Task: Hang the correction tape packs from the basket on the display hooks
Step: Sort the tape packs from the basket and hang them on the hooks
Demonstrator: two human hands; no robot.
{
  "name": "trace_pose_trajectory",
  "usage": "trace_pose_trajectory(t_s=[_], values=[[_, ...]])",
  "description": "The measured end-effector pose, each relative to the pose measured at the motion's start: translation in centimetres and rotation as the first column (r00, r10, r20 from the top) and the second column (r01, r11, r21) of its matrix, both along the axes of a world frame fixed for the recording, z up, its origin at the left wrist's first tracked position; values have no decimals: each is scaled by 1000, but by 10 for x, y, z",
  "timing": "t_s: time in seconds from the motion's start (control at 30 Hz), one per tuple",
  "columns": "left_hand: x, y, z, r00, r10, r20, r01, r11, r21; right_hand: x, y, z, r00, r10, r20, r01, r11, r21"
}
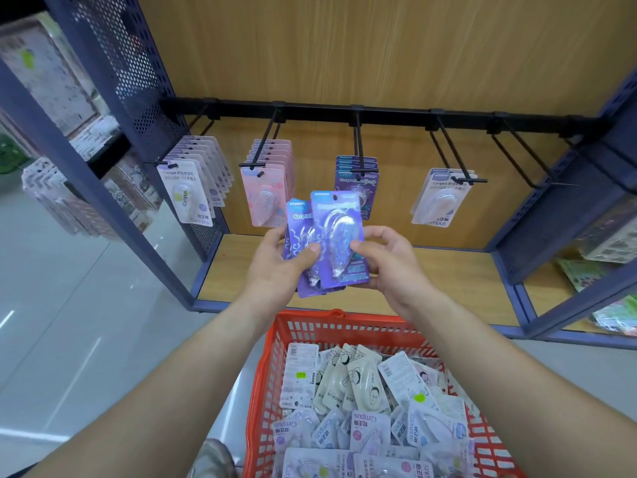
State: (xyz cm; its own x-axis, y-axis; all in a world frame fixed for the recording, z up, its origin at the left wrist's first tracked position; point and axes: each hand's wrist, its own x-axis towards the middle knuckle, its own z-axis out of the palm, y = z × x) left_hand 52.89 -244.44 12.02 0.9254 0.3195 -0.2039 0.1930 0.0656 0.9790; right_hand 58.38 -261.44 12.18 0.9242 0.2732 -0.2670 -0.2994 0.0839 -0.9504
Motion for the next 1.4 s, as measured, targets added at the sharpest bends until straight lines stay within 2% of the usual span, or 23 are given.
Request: trace_pose_trajectory(t_s=[0.17,0.37,0.57,0.63,0.73,0.77,0.8,0.87,0.93,0.97,1.1,1.4], values=[[5,6,-2,997,79,4,-79,997,-8,24,-10,-5,983,-179,47,181,982,-51],[6,7,-4,996,93,12,-93,995,-22,39,-10,-6,981,-136,139,154,980,-128],[9,7,-5,995,101,22,-101,995,-21,46,-5,-12,971,-196,138,219,959,-178],[9,6,-6,995,95,25,-95,995,-11,55,0,-13,967,-223,121,247,934,-257],[12,3,-5,995,85,46,-84,996,-9,63,2,-7,954,-204,222,294,790,-538],[14,2,-5,995,78,58,-77,997,-14,60,1,-3,949,-191,249,302,775,-556],[16,-1,-4,995,72,67,-71,997,-14,54,-2,3,953,-169,251,279,811,-515],[20,-8,-1,995,61,84,-61,998,-1,36,-6,13,987,-43,157,96,934,-345],[24,-18,0,995,39,92,-39,999,5,20,-13,22,991,113,78,-91,967,-238],[26,-24,1,996,12,90,-11,1000,-8,15,-19,25,989,134,69,-116,970,-215],[31,-49,4,993,-96,70,101,992,-76,17,-47,31,994,101,32,-93,977,-190],[59,-49,0,992,-58,109,54,998,41,24,-93,11,999,-23,22,28,974,-224]])
